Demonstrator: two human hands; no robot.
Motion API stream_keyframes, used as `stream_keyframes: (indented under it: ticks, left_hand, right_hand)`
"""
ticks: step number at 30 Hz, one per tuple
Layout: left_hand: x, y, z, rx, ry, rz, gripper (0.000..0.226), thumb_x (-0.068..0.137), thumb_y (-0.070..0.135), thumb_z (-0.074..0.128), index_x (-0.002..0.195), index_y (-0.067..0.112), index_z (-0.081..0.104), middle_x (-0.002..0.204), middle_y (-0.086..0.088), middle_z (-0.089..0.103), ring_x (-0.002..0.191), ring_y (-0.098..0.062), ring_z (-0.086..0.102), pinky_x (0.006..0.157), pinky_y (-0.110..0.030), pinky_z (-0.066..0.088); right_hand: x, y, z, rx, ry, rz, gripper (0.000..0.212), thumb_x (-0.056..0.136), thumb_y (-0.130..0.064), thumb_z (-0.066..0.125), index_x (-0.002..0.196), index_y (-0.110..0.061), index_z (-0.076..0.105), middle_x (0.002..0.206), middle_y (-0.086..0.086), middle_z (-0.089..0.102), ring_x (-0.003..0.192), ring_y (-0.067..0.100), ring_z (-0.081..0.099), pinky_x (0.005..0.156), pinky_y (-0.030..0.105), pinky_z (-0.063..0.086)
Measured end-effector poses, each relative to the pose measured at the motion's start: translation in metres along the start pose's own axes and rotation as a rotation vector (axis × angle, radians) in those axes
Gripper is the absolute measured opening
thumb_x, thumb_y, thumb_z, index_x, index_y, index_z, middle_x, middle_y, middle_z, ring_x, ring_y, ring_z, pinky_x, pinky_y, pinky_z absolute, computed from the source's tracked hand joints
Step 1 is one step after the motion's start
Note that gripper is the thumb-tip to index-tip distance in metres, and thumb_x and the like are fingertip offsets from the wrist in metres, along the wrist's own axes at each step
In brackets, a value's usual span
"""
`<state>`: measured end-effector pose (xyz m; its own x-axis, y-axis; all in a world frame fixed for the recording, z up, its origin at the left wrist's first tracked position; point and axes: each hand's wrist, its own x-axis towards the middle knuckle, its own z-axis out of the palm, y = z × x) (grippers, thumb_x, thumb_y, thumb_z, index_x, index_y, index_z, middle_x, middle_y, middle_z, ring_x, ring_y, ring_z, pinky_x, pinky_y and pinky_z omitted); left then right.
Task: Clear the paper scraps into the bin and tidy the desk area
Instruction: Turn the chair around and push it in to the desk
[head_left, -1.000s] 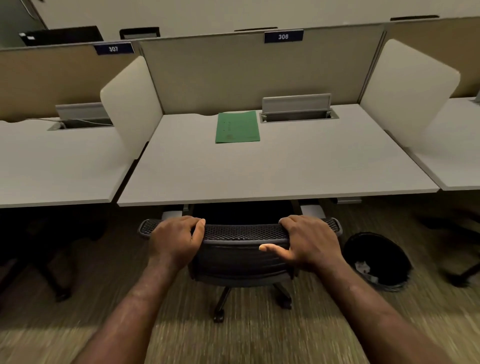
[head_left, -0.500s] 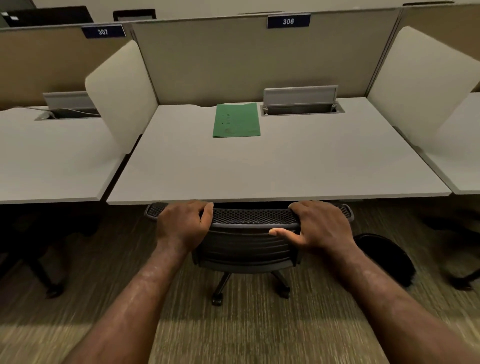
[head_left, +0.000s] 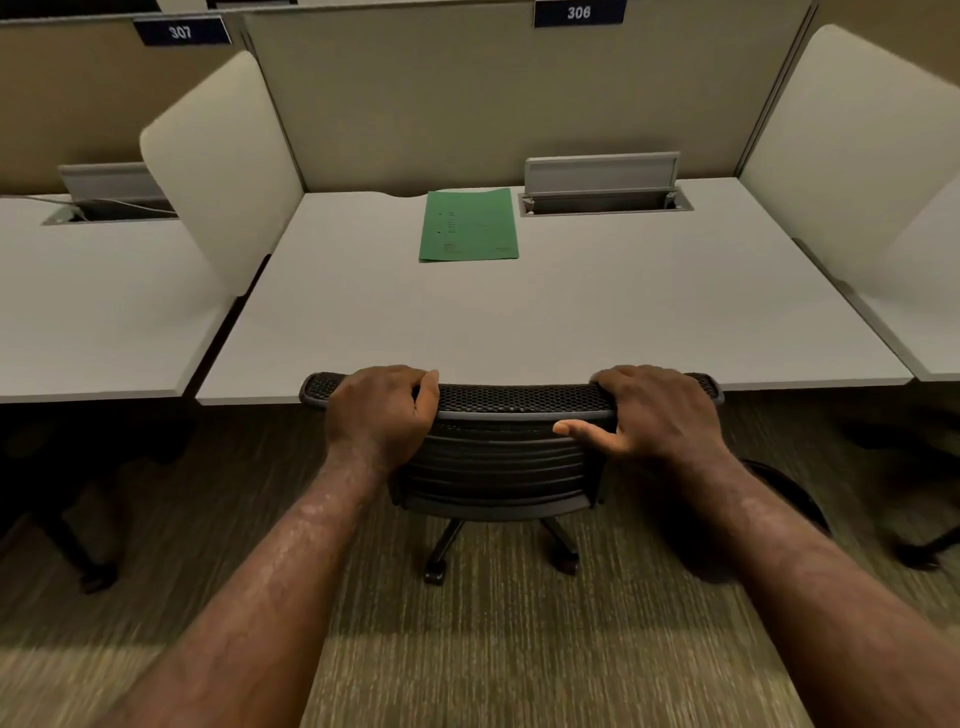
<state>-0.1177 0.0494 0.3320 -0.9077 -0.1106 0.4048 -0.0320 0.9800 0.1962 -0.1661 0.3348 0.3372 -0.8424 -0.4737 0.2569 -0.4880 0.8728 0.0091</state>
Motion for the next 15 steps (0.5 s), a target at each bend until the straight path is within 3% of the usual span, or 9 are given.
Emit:
stream_keyframes:
  ticks: [15]
  left_hand:
    - [0.02, 0.013, 0.01, 0.003, -0.001, -0.009, 0.048, 0.094, 0.043, 0.032, 0.075, 0.019, 0.069, 0.068, 0.001, 0.066, 0.06, -0.015, 0.047, 0.059, -0.028, 0.03]
  right_hand:
    - [0.017, 0.021, 0.004, 0.003, -0.022, 0.012, 0.091, 0.063, -0.097, 0.011, 0.095, -0.028, 0.06, 0.083, -0.005, 0.064, 0.073, 0.017, 0.056, 0.063, 0.03, 0.041]
